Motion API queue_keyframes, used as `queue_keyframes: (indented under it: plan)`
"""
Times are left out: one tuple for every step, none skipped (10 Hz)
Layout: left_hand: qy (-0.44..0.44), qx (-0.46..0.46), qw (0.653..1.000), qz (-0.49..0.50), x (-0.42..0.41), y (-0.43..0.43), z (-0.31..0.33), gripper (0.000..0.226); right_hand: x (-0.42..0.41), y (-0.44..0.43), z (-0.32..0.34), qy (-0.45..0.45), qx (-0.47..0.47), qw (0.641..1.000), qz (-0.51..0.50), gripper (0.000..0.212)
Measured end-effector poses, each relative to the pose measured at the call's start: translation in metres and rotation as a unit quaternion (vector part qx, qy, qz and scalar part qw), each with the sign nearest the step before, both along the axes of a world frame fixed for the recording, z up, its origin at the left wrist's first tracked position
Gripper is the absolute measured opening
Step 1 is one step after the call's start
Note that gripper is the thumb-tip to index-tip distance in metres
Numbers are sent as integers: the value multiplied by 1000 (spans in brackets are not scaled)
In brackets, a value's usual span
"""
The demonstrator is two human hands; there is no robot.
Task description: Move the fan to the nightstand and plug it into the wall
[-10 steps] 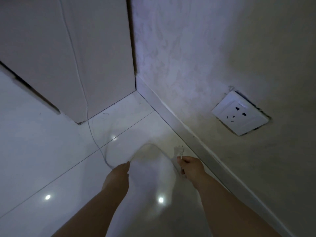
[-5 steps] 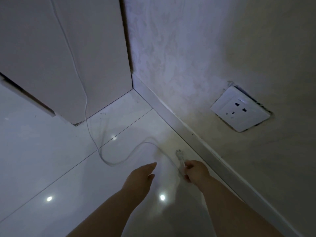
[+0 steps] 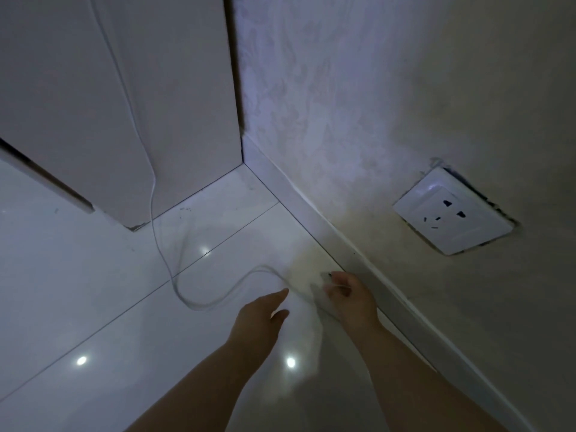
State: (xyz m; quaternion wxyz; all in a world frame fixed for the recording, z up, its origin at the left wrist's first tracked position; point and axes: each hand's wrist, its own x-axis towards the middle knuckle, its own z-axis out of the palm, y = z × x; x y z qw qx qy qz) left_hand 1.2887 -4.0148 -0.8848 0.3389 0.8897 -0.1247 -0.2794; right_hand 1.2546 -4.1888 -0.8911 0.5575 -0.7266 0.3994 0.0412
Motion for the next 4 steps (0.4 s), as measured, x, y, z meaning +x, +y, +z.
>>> queue_keyframes:
  plan:
    - [-9,-11,1000,7,6,-5,4,47,5,6,5,-14,63,998,-7,28]
    - [-10,-20,1000,10,11,-7,8,50,11,7,14,-24,97,995,0,39]
    - [13,-30,999,16,13,-2,22,53,11,8,32,-27,132,991,20,46]
    - [7,-50,998,48,16,8,40,55,7,8,55,-6,128,990,56,48]
